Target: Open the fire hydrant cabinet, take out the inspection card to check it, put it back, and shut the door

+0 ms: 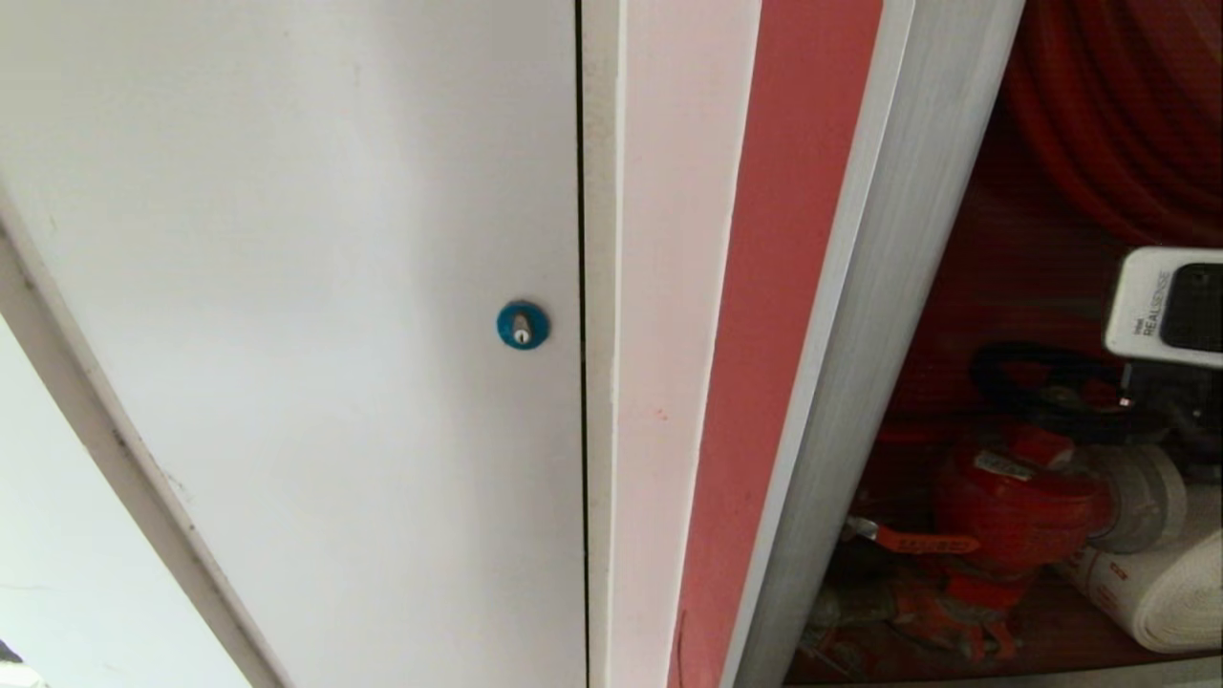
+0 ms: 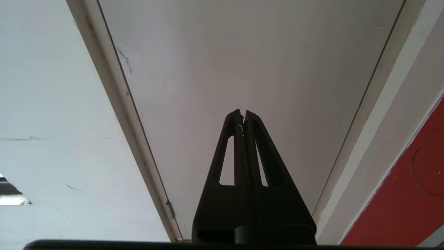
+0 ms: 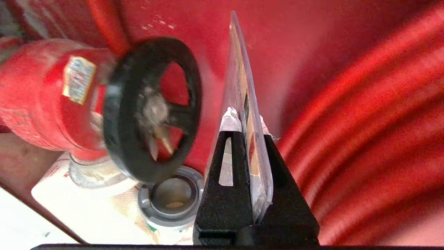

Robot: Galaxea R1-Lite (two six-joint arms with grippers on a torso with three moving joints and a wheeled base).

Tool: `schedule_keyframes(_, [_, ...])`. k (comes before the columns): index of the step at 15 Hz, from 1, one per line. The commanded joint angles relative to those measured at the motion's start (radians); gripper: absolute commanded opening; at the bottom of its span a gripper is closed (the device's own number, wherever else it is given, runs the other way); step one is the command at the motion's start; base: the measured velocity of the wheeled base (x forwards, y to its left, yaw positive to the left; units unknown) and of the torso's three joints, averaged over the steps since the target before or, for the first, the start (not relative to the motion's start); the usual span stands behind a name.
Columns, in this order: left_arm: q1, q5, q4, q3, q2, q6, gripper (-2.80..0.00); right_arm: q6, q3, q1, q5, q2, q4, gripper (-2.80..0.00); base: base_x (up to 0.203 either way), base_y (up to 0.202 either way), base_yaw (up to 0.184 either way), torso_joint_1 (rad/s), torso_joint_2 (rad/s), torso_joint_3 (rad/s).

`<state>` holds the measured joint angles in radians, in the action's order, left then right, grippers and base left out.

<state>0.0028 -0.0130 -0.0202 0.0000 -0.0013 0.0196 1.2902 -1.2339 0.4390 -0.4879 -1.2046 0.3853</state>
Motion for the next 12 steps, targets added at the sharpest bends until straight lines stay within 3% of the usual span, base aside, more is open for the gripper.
schedule_keyframes(1, [0.0,-0.001,-0.001,0.008,0.0,0.0,-2.8,0.008,0.012,0.02,-0.032,-0.032,-0.001,-2.8,0.0,0.0,0.0,0.0,0.0,0.0])
schedule_keyframes(5, [0.0,-0.001,-0.001,0.008,0.0,0.0,-2.8,0.009,0.054,0.023,-0.07,-0.065,-0.087,-2.8,0.0,0.0,0.0,0.0,0.0,0.0])
schedule_keyframes(12, [0.0,-0.001,-0.001,0.008,0.0,0.002,-2.8,0.041,0.073,0.026,-0.067,-0.076,-0.088,-2.8,0.0,0.0,0.0,0.0,0.0,0.0])
